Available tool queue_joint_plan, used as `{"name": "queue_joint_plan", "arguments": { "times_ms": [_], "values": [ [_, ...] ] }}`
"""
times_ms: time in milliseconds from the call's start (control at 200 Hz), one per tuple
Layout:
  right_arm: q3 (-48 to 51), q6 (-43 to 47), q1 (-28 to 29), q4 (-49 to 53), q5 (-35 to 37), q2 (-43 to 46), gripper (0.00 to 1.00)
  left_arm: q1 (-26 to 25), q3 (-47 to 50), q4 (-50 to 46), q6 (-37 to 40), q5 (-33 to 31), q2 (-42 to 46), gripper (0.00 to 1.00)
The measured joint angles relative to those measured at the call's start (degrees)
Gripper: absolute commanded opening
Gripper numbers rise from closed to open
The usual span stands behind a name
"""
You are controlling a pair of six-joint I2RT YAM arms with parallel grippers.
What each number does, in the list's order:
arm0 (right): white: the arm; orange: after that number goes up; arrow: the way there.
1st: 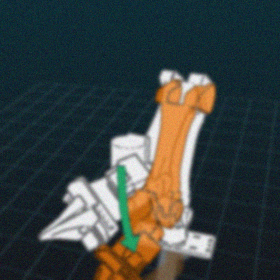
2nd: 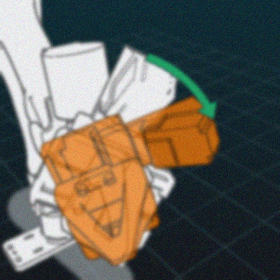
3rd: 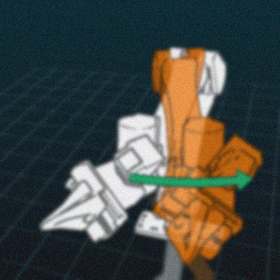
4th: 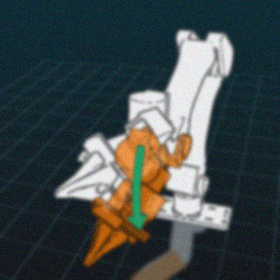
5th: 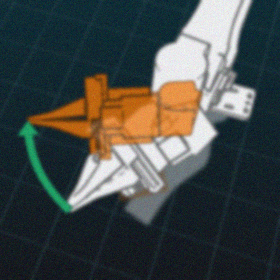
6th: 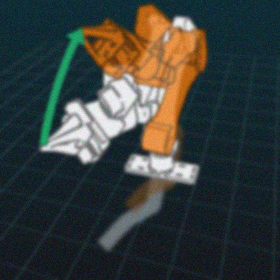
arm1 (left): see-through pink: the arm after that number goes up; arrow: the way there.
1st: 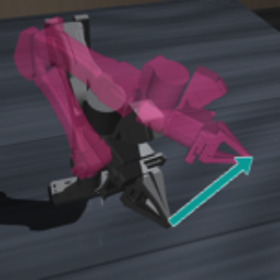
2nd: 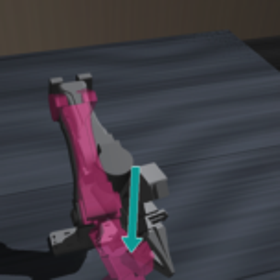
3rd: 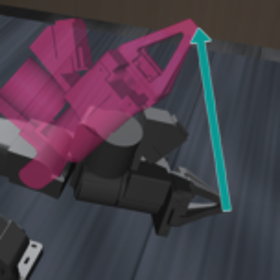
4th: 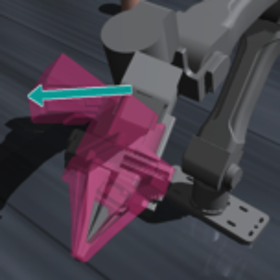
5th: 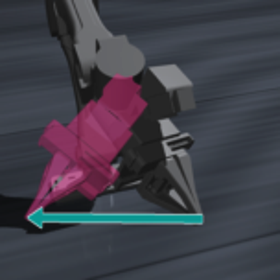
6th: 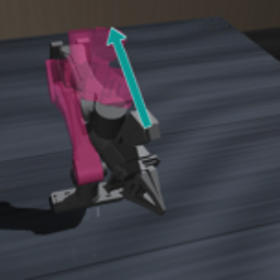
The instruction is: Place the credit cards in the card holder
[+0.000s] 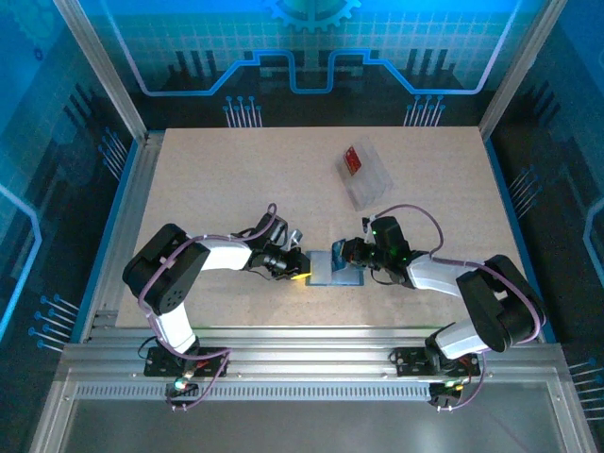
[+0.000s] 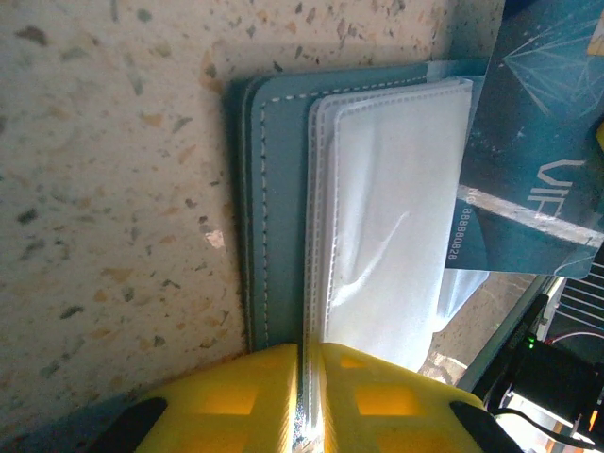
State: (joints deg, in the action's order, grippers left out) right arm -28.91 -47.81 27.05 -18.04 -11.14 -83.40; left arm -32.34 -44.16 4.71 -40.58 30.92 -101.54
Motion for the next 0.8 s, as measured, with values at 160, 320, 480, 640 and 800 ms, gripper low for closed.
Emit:
{"name": "queue_joint_plan", "arguments": {
  "times_ms": [160,320,480,640,800],
  "values": [
    [-0.5,0.0,0.0,0.0,0.0,0.0,0.0,0.0,-0.1,-0.2,0.0,0.0,-0.1,0.16],
    [-0.6,-0.6,0.0,0.0,-0.3,0.0,0.0,0.0,-0.2,-0.3,0.0,0.0,-0.1,0.16],
    [-0.6,-1.3,0.0,-0.2,-1.1,-0.2,0.0,0.0,-0.2,-0.4,0.0,0.0,-0.1,0.16],
    [-0.6,-2.3,0.0,-1.3,-1.8,-1.0,0.0,0.0,-0.3,-0.6,0.0,0.0,-0.1,0.16],
    [-0.6,-3.1,0.0,-2.1,-2.2,-1.2,0.0,0.0,-0.3,-0.6,0.0,0.0,-0.1,0.16]
  ]
}}
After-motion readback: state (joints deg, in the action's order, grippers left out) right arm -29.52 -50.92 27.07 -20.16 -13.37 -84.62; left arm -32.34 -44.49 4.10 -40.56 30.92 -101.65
